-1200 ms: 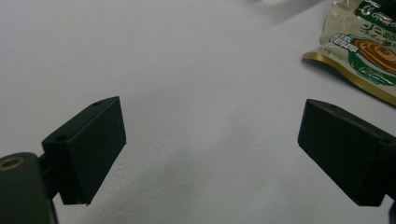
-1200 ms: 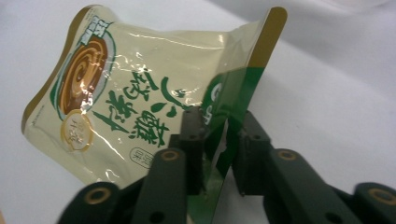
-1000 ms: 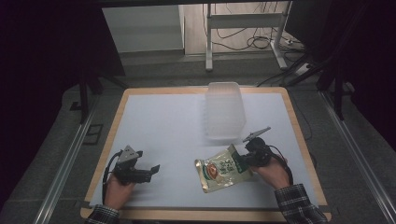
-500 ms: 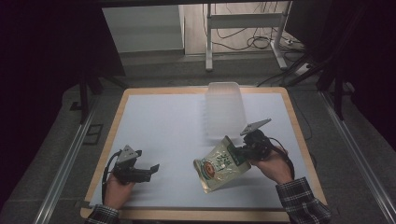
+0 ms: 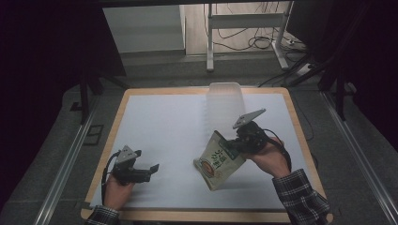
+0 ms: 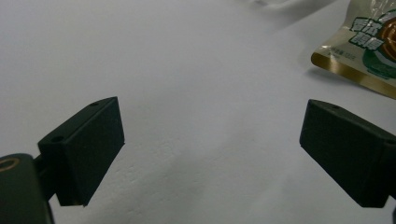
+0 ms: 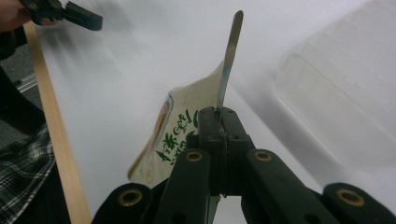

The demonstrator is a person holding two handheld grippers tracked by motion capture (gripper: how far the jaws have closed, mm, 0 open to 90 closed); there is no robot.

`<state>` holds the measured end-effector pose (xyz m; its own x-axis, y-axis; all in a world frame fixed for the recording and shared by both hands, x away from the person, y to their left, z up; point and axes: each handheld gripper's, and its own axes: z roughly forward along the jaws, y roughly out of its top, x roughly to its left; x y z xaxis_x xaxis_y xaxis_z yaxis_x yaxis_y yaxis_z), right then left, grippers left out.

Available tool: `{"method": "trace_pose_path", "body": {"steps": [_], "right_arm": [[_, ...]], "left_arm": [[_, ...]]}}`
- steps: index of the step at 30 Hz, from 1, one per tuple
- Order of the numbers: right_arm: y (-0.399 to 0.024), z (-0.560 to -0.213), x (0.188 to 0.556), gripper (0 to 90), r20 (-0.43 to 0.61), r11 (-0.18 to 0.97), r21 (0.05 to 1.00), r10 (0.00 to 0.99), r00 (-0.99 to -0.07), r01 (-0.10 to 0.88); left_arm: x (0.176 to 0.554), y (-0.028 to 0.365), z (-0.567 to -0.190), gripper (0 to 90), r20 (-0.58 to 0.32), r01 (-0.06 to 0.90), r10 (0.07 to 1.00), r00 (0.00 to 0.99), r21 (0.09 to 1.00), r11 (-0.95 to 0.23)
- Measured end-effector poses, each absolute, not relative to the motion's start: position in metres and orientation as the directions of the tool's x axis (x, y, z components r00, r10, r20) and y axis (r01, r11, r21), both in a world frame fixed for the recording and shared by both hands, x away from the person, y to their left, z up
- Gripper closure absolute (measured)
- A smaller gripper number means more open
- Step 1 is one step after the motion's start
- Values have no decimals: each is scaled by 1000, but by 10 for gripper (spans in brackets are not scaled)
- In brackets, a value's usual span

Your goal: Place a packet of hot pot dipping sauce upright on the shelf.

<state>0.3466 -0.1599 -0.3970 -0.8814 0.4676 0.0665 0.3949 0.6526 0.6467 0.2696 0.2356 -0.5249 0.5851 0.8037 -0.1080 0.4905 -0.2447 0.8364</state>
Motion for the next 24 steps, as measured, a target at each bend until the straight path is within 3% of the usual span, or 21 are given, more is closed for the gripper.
{"method": "trace_pose_path", "body": {"steps": [13,24], "right_arm": [[-142,-370,344,893,10,676,664,418,-908,319],[-135,-355,357,894,-58,687,668,431,-900,286]], "left_arm": [[269,236,-524,48,-106,479,805,584,846,-236],[270,237,-524,48,-98,472,802,589,847,-244]]}}
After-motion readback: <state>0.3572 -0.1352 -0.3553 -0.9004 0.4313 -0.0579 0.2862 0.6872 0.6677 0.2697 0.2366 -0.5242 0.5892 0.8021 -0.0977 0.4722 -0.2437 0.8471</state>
